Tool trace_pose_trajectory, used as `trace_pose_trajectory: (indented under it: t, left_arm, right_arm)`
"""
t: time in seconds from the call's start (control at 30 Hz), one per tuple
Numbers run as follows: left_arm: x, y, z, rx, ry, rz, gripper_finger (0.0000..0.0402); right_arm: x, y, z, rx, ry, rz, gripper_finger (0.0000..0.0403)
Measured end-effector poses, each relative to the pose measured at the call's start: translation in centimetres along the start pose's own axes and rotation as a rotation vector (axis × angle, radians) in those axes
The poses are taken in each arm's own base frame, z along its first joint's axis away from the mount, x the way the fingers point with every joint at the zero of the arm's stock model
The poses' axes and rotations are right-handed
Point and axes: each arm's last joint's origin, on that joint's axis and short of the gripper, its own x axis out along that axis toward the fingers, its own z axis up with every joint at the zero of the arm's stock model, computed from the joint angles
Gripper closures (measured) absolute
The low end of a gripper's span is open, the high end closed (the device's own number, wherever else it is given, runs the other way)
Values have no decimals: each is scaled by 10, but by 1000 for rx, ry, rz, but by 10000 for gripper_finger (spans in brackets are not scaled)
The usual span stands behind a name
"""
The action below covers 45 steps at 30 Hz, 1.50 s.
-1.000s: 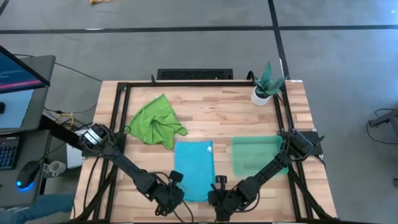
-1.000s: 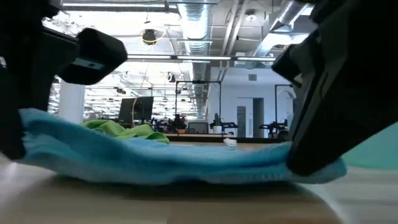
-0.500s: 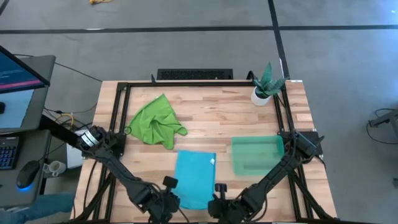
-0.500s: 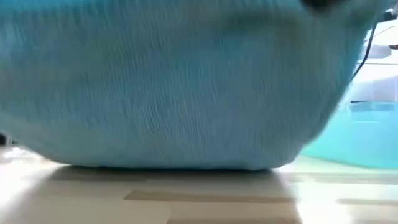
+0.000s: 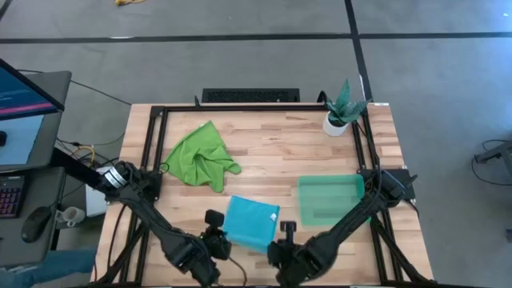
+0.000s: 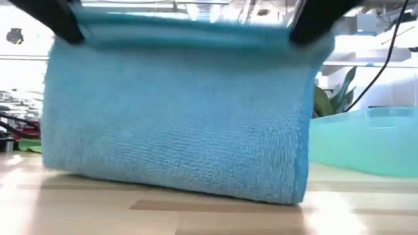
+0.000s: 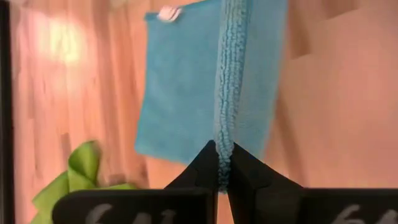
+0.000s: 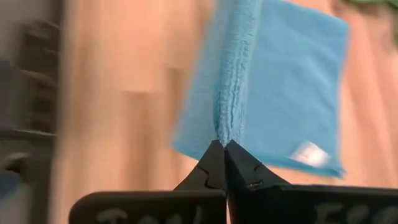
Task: Roll microfiber towels into tight, uniform cylinder then place into a basket
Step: Fold the blue microfiber towel
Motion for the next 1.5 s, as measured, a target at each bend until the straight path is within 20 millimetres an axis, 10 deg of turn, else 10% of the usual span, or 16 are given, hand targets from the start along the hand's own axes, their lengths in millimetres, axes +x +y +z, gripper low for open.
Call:
trace_pose_trajectory:
  t: [0.63, 1.5]
  left_arm:
    - [73, 50, -13, -139, 162, 124, 395]
    - [73, 59, -16, -23, 253, 101, 306]
  right_arm:
    - [54, -59, -3, 210, 153, -120, 395]
    - [65, -79, 3, 330, 217, -92, 394]
